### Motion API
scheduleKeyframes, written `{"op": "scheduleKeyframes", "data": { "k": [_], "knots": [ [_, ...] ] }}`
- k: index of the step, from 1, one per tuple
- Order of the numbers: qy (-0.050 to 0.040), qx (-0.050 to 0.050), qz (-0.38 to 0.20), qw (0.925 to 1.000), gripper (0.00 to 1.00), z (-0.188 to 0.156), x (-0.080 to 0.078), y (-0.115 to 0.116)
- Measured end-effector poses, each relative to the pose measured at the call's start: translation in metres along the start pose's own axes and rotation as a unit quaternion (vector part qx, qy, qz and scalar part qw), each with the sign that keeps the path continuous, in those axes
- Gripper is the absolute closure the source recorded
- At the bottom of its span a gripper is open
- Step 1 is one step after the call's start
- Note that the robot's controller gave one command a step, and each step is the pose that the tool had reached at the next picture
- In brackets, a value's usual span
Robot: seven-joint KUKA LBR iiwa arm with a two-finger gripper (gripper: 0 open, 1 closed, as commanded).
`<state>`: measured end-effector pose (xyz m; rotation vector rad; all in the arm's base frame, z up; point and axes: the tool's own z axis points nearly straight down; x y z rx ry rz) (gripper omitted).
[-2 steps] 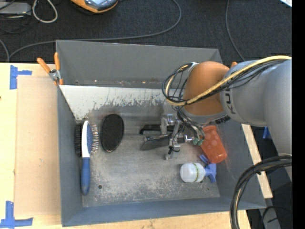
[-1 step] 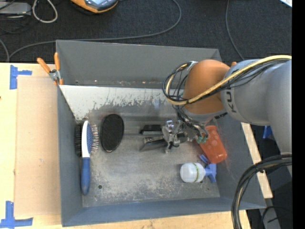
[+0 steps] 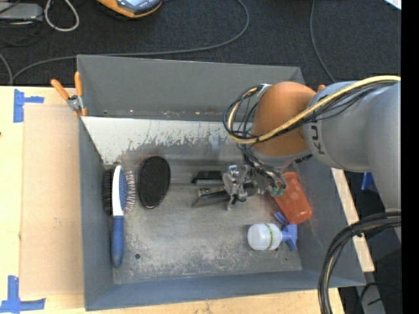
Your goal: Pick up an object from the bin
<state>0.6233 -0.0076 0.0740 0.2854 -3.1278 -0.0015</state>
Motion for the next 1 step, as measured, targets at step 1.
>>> {"op": "scheduleKeyframes", "data": {
  "k": [1],
  "knots": [
    [0.0057, -0.001, 0.0, 1.0, 1.0, -0.0145, 0.004, 0.0011]
  ]
}}
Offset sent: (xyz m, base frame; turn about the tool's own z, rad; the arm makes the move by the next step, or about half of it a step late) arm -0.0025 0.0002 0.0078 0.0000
